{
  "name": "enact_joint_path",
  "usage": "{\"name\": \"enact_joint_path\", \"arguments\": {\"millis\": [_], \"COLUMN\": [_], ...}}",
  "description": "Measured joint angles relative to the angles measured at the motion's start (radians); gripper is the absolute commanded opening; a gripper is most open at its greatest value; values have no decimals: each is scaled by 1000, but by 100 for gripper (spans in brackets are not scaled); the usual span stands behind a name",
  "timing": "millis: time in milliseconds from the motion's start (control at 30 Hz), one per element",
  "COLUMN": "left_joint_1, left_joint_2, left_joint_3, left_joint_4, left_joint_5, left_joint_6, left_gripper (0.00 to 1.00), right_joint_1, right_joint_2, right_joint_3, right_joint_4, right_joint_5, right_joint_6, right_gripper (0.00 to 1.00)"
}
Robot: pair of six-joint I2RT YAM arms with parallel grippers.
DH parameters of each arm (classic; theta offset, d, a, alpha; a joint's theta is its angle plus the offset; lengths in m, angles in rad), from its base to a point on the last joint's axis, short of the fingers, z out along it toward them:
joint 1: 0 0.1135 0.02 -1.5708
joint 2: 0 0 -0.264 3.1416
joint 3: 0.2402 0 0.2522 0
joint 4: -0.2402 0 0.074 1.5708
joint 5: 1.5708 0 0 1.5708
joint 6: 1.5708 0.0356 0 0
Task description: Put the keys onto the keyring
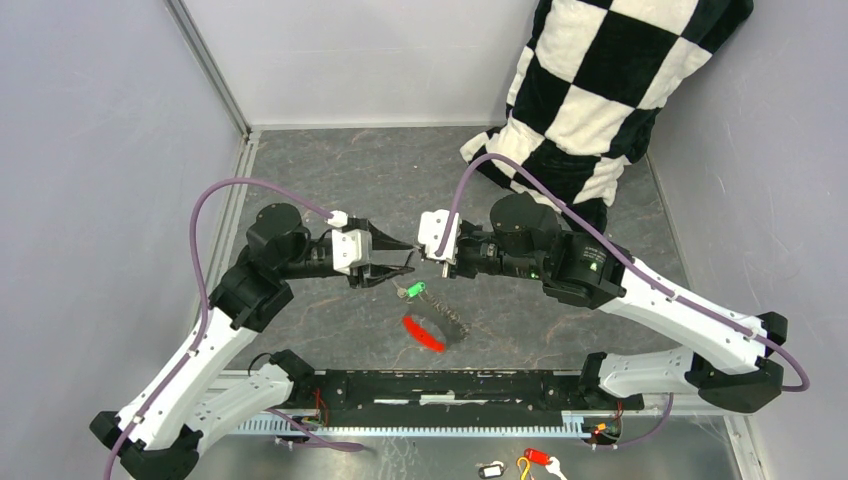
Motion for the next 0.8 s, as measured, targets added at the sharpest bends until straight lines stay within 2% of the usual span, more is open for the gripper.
{"name": "enact_joint_path", "arguments": {"millis": [100,267,433,567,800], "left_joint_1": [-3,-5,3,5,6], "left_joint_2": [7,15,14,-5,-37], "left_joint_3": [-2,-8,-11,-11,8], "left_joint_4": [-13,-39,-53,-64,-197], "left_joint_5": [20,40,-54,-124,-58], "left_joint_6": [0,0,-6,-16,13], "left_gripper": [66,71,71,63,62], "right_joint_1": [0,0,25,31,31], "right_joint_2": [0,-7,-62,-121,-177], "right_joint_3": [0,-32,-114,-163,-202], "right_joint_4": [2,32,83,129,199], "right_joint_5": [7,18,-24,-35,-45], "right_joint_6": [0,2,35,55,85], "right_gripper": [1,1,1,1,1]}}
